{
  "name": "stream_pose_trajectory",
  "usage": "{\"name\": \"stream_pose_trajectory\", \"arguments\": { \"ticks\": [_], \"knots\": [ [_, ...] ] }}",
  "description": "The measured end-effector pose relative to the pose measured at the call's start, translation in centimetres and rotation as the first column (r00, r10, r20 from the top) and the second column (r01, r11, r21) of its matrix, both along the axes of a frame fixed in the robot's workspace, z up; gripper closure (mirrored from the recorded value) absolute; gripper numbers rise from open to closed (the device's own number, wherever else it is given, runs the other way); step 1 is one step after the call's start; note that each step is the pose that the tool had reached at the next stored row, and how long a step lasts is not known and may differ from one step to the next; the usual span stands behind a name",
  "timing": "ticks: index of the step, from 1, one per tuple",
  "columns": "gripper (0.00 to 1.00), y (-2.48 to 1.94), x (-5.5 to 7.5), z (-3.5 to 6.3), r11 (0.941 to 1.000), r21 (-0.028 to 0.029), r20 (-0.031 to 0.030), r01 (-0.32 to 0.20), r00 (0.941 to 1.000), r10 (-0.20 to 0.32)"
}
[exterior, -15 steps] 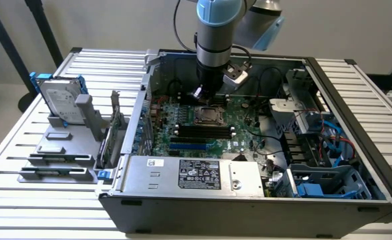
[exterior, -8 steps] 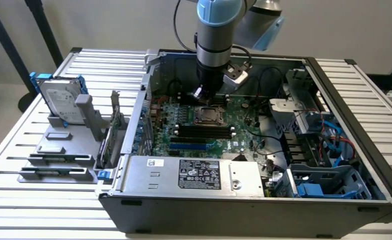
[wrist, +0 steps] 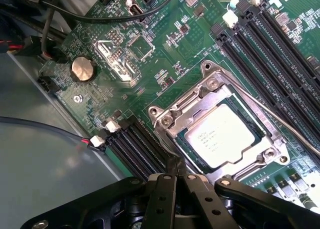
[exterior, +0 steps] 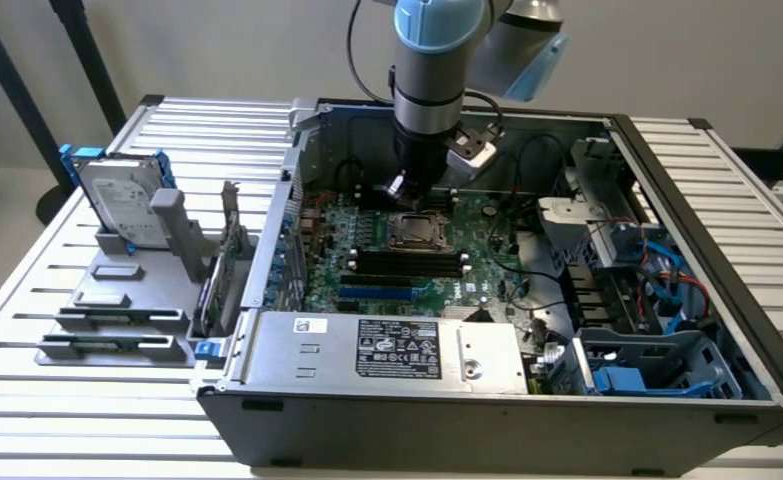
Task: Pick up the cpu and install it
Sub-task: 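Install the first cpu locking lever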
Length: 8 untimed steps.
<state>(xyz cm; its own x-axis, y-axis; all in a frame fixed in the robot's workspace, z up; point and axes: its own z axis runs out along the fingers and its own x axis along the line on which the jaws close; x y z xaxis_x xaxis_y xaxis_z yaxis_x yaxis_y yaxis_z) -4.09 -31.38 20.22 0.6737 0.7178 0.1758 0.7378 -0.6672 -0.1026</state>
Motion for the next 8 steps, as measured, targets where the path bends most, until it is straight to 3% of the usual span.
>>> {"name": "stream_pose_trajectory", "arguments": {
  "ticks": [8],
  "knots": [
    [0.89,0.00,0.03,-0.26,1.0000,-0.0006,-0.0002,0.000,1.0000,0.000]
  ]
}}
